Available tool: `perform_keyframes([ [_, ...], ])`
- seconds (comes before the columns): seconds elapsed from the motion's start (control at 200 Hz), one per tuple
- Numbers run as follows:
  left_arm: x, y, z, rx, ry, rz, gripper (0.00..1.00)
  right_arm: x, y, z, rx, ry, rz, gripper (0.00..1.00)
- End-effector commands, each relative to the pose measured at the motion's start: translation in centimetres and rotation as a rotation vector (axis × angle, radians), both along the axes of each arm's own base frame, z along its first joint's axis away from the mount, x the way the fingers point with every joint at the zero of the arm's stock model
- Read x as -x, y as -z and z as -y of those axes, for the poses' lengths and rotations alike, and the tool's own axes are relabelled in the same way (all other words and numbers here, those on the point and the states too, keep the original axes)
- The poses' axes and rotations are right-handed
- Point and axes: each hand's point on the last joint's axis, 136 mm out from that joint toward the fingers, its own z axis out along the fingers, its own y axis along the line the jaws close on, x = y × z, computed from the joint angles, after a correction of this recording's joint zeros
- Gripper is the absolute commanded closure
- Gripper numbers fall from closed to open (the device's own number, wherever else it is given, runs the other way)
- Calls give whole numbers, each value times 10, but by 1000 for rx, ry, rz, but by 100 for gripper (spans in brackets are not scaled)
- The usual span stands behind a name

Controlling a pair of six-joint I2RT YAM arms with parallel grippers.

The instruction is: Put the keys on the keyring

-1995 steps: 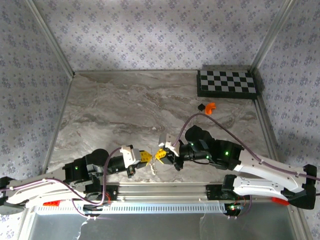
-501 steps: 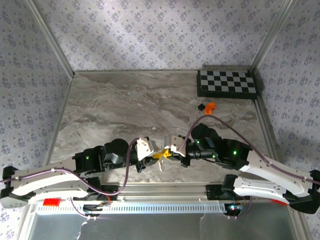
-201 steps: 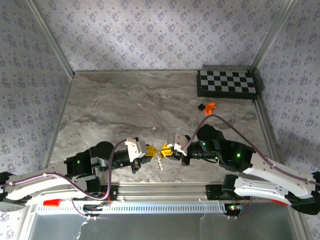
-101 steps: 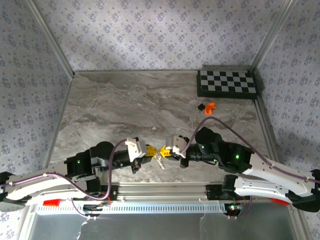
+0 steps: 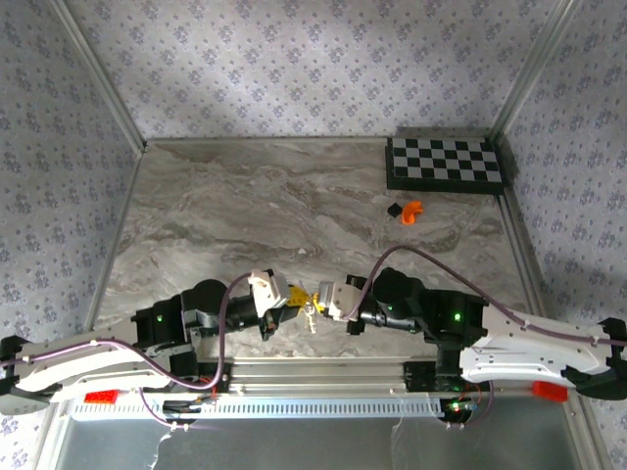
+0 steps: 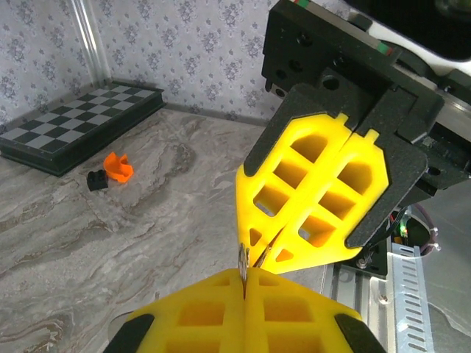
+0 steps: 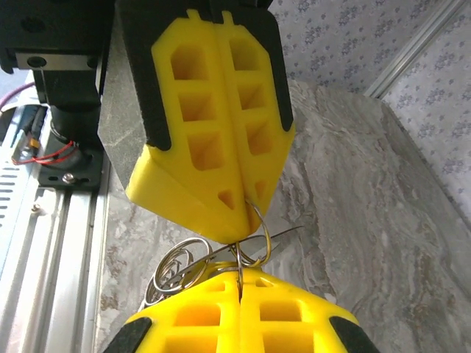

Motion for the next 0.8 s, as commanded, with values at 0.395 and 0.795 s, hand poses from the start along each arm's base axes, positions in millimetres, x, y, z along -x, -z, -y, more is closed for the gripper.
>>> perform_keyframes([
  [0.395, 16, -55, 1, 255, 89, 27, 100, 1, -7, 6, -42, 50, 145, 85],
  [0.795, 31, -57, -3, 296, 169, 53, 100, 29, -71, 34, -315, -44, 39, 62],
])
